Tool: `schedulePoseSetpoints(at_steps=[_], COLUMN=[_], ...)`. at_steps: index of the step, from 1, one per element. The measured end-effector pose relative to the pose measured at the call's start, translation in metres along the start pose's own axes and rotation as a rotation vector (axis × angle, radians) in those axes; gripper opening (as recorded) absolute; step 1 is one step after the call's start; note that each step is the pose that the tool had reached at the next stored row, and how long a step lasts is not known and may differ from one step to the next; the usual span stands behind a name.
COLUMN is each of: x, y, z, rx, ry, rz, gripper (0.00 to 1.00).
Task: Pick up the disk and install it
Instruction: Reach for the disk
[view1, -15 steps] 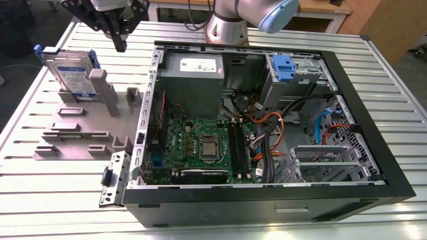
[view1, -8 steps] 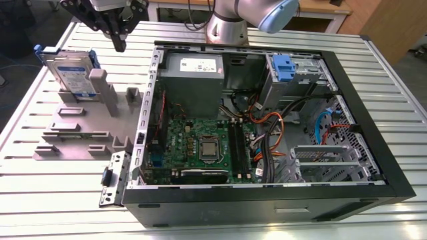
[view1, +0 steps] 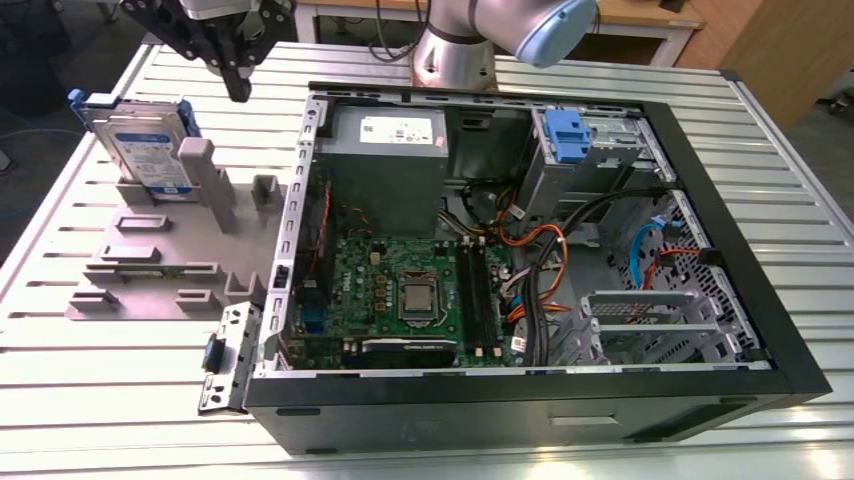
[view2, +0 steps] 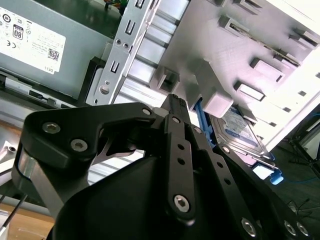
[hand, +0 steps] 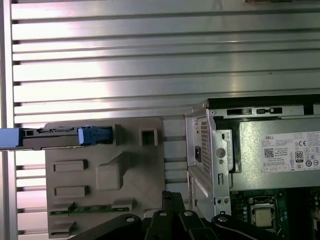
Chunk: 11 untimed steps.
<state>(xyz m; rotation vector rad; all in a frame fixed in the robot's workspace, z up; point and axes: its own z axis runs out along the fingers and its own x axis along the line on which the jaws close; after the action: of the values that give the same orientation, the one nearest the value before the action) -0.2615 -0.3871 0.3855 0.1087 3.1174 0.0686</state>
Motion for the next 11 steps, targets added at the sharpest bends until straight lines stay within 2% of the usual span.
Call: schedulePoseSetpoints(at_steps=[6, 11], x=[0.0006, 0.0008], y=[0.0063, 0.0093], z=[0.0004, 0.0006], rx=[0.0001, 0.0001], ry=[0.0002, 0.0002], rz=[0.000, 0.000], gripper=[0.11, 0.11])
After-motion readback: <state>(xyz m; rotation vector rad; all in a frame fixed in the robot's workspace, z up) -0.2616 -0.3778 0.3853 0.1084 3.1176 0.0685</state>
